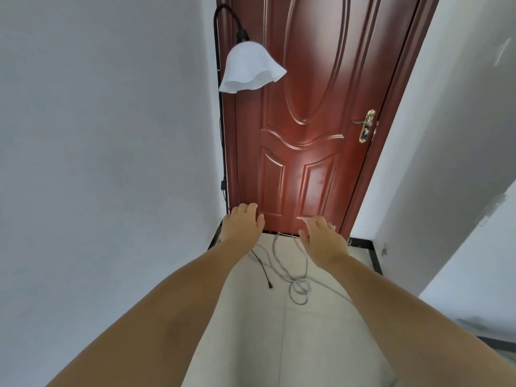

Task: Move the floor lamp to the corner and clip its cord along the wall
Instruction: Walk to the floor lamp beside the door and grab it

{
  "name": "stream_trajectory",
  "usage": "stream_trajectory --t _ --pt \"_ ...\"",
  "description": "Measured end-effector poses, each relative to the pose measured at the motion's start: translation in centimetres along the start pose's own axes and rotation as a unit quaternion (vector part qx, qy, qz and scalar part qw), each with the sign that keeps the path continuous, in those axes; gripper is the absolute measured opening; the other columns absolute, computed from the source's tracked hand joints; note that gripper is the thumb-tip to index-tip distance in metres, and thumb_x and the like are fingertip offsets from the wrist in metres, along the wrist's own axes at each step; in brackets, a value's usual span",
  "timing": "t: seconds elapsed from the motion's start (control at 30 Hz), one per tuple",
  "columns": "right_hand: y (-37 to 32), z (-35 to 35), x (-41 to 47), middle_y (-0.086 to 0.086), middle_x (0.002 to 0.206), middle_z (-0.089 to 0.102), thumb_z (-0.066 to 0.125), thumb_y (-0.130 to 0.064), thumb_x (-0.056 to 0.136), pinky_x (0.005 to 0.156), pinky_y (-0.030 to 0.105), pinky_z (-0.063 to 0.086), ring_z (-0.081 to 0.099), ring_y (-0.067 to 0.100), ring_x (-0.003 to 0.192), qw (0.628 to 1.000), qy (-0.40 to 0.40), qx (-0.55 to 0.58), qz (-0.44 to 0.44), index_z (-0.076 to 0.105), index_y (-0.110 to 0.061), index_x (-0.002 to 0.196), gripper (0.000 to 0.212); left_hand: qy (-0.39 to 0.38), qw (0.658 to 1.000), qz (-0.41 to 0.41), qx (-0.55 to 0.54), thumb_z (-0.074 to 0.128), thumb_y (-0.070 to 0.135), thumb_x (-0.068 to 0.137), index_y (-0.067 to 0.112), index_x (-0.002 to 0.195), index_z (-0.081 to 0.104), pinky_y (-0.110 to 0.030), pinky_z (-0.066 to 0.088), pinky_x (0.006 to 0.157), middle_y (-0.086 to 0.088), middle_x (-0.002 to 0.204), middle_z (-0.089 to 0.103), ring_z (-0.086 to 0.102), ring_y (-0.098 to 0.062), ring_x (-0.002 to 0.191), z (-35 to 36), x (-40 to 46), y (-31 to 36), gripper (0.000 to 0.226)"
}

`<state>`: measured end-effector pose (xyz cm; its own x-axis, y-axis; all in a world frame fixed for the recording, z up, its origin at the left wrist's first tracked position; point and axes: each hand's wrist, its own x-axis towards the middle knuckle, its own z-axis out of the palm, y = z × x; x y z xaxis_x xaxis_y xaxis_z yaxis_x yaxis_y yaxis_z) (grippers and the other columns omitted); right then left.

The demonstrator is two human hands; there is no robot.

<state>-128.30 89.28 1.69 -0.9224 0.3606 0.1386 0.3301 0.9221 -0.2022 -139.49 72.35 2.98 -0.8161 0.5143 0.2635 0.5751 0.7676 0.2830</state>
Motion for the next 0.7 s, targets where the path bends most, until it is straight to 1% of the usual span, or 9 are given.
stream_trajectory --t 0.17,0.3,0.43,0.6,0.7 --pt "6.1 0.4 8.8 0.009 0.138 0.043 0.032 -0.036 0.099 0.089 0.046 0.050 0.046 0.029 0.121 0.999 -0.010 0.000 0.042 0.040 -0.017 0.136 0.042 -0.028 0.999 0.033 -0.023 0.033 0.033 0.097 0.012 0.129 0.045 -0.042 0.042 0.092 -0.011 0.124 0.056 0.050 -0.028 0.111 4.5 10.5 2.6 0.041" --pt "10.4 2.2 17.1 0.010 0.135 0.045 0.030 -0.036 0.100 0.086 0.045 0.049 0.049 0.030 0.116 0.998 -0.026 -0.024 0.050 0.040 -0.016 0.134 0.041 -0.035 0.998 0.028 -0.036 0.033 0.034 0.097 0.012 0.131 0.045 -0.042 0.040 0.093 -0.010 0.127 0.054 0.049 -0.028 0.114 8.5 18.5 3.7 0.042" --pt "13.3 4.5 27.0 0.011 0.133 0.046 0.031 -0.035 0.099 0.085 0.044 0.048 0.049 0.031 0.116 0.999 -0.033 -0.020 0.020 0.039 -0.015 0.135 0.042 -0.027 0.998 -0.033 -0.038 0.033 0.034 0.097 0.013 0.132 0.044 -0.044 0.041 0.096 -0.011 0.128 0.054 0.048 -0.028 0.117 12.1 26.7 2.5 0.043" --pt "15.8 7.5 38.3 0.010 0.132 0.045 0.033 -0.035 0.099 0.085 0.042 0.047 0.049 0.031 0.114 0.996 -0.067 -0.015 -0.055 0.039 -0.015 0.134 0.041 -0.029 0.989 -0.137 -0.047 0.032 0.034 0.096 0.013 0.126 0.047 -0.042 0.042 0.092 -0.011 0.121 0.056 0.050 -0.027 0.110 15.6 34.7 1.0 0.039" --pt "15.7 9.4 43.9 0.009 0.132 0.045 0.033 -0.035 0.099 0.083 0.041 0.046 0.049 0.031 0.113 0.993 -0.093 0.016 -0.074 0.040 -0.015 0.133 0.041 -0.027 0.983 -0.176 -0.042 0.033 0.034 0.096 0.015 0.130 0.046 -0.042 0.041 0.094 -0.010 0.126 0.055 0.049 -0.027 0.116 17.2 37.8 0.0 0.041"
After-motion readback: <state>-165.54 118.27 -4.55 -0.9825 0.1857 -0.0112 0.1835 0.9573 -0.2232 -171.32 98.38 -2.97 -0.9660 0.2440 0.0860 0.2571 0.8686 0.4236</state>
